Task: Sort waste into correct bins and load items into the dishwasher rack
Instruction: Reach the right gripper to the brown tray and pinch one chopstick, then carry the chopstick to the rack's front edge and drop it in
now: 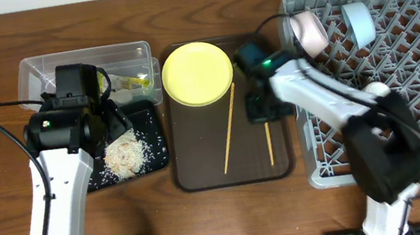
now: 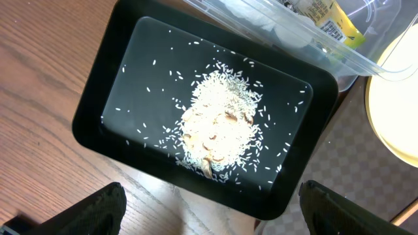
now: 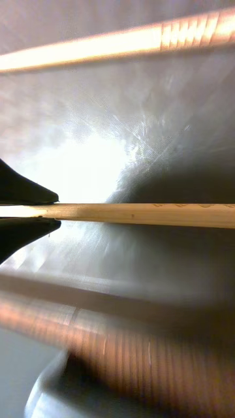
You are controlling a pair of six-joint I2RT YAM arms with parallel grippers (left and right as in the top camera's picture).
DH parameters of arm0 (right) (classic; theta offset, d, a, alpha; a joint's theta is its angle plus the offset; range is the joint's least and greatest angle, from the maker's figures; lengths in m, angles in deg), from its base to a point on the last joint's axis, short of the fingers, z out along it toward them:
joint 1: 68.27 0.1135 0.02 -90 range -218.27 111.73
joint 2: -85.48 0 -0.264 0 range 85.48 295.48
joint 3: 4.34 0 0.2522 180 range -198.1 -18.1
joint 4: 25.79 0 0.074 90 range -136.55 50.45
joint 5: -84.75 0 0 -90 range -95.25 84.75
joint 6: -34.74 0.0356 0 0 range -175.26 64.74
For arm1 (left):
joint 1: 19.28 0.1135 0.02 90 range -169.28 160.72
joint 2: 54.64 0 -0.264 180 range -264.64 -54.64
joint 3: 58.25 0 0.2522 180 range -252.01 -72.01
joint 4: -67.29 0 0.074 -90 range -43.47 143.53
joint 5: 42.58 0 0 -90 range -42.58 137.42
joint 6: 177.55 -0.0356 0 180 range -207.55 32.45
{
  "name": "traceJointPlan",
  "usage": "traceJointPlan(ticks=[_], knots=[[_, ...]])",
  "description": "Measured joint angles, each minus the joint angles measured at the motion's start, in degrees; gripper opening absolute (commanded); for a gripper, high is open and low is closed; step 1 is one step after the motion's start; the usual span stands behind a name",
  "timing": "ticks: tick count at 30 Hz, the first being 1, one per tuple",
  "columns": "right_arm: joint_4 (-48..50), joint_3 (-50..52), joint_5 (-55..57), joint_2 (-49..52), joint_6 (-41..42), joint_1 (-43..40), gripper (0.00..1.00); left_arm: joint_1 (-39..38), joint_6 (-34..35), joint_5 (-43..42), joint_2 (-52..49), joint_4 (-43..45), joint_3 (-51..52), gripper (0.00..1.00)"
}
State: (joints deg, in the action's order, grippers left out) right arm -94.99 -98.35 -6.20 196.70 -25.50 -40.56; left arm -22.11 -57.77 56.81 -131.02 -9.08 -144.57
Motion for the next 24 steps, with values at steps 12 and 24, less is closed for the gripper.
traceJointPlan(ticks=[12,24], knots=[[-8.15,-0.26,0.61,-20.48,-13.60,-10.95,0.01,0.00,0.00,0.00,0.00,0.00,0.00,0.88],[-3.30,7.30,5.57,-16.52,-16.15,-13.22,0.01,0.00,0.00,0.00,0.00,0.00,0.00,0.88]])
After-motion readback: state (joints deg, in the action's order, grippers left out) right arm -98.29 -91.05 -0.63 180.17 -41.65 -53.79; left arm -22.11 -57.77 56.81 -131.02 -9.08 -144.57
